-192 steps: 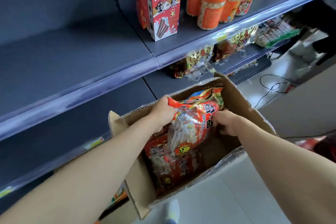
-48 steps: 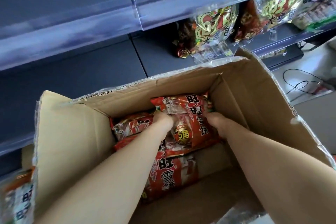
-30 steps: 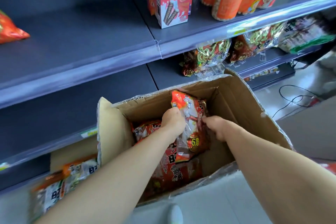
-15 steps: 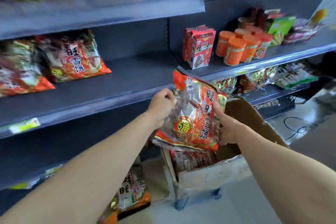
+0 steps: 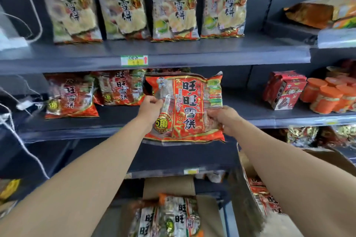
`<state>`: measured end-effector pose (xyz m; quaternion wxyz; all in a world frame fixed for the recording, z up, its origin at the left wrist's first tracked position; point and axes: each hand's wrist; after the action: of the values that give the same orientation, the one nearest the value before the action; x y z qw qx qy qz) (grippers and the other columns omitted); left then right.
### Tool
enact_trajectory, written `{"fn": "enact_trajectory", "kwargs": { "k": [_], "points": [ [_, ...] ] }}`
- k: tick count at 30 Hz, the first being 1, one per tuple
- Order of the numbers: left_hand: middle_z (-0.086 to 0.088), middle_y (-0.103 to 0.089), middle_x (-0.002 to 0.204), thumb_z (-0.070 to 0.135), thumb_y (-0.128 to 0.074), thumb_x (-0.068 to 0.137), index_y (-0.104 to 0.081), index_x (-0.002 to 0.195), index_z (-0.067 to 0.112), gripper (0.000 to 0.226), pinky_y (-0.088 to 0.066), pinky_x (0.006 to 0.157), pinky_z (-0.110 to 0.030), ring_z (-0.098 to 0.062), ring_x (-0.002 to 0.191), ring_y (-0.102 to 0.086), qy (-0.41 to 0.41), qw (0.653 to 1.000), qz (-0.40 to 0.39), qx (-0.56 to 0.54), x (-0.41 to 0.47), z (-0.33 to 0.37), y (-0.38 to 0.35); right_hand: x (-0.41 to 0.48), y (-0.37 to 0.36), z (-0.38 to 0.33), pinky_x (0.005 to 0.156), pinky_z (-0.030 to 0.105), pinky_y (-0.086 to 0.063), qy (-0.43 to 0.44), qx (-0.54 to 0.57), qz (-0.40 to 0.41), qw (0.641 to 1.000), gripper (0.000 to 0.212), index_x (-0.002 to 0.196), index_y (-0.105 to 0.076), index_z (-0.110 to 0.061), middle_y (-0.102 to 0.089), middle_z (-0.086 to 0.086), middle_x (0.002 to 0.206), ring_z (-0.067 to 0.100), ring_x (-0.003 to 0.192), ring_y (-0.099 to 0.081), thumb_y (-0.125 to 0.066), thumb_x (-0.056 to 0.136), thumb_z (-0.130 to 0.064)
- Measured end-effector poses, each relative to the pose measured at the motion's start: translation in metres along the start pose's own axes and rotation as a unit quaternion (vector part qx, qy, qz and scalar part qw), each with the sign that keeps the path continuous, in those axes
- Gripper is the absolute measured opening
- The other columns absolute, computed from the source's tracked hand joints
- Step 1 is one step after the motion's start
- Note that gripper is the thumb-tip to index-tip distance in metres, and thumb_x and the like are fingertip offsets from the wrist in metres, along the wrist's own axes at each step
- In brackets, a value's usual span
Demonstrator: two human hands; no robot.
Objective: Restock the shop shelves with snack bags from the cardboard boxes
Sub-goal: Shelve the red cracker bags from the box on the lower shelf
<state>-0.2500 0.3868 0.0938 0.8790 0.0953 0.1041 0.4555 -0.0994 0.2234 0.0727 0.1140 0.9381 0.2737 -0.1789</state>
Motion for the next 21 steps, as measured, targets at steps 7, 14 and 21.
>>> {"fn": "enact_trajectory", "kwargs": {
  "k": [7,14,21],
  "points": [
    [-0.010,-0.060,0.120,0.024,-0.062,0.087,-0.053,0.094,0.027,0.012,-0.047,0.099,-0.053,-0.031,0.110,-0.059,0.067,0.997,-0.014,-0.037,0.066,-0.021,0.023,0.069,-0.049,-0.015,0.087,0.048,-0.056,0.048,-0.032,0.024,0.998,0.022,0.102,-0.056,-0.014,-0.070,0.010,0.106,0.028,0.092,-0.069,-0.063,0.084,-0.004],
    [-0.003,-0.048,0.139,0.014,-0.059,0.092,-0.041,0.137,0.026,0.049,-0.036,0.107,-0.050,-0.025,0.124,-0.048,0.101,0.993,-0.014,-0.055,0.146,-0.023,-0.008,0.151,-0.066,-0.030,0.094,0.045,-0.053,0.041,-0.064,0.016,0.997,0.029,0.116,-0.056,-0.011,-0.067,0.007,0.109,0.027,0.102,-0.065,-0.058,0.087,-0.005],
    [-0.002,-0.048,0.140,0.004,-0.059,0.091,-0.043,0.139,0.018,0.052,-0.040,0.084,-0.035,-0.018,0.109,-0.047,0.114,0.992,0.052,-0.034,0.210,-0.046,-0.035,0.232,-0.081,-0.031,0.068,0.035,-0.057,0.054,-0.157,-0.012,0.986,0.017,0.093,-0.069,-0.017,-0.074,0.004,0.094,0.023,0.080,-0.070,-0.058,0.079,-0.013]
  ]
}}
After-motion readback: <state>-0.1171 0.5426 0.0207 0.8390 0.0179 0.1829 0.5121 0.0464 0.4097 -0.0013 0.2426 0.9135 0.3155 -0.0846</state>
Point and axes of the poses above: each hand's wrist, its own x-axis towards the middle knuckle, its own y-axis out of the back of the hand, z = x × y
